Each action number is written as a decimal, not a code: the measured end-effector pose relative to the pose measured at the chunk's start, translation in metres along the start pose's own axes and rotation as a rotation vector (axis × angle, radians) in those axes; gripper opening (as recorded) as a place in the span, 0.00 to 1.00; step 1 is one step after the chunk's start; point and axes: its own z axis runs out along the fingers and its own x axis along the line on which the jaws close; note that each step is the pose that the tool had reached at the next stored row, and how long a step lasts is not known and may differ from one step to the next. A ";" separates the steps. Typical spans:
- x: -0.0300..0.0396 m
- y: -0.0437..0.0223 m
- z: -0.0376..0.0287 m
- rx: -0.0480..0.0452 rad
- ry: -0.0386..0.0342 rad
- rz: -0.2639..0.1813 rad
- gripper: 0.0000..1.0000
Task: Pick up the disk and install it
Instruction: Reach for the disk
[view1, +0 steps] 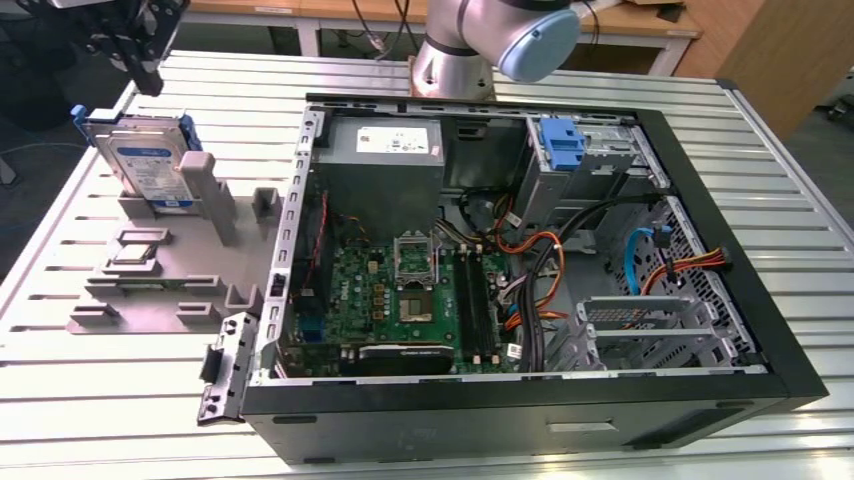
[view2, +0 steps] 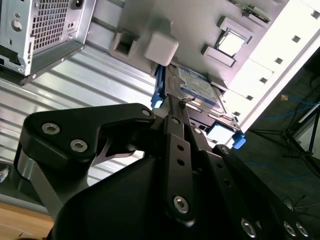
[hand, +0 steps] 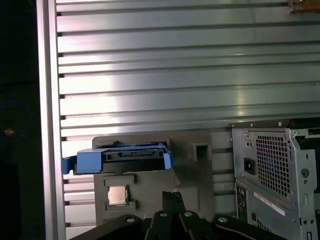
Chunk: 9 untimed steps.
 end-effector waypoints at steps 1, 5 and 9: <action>0.0025 0.0006 0.0003 0.0001 0.0001 0.000 0.10; 0.0103 0.0029 0.0014 0.0002 0.0004 0.000 0.10; 0.0181 0.0073 0.0027 0.0003 0.0005 0.000 0.10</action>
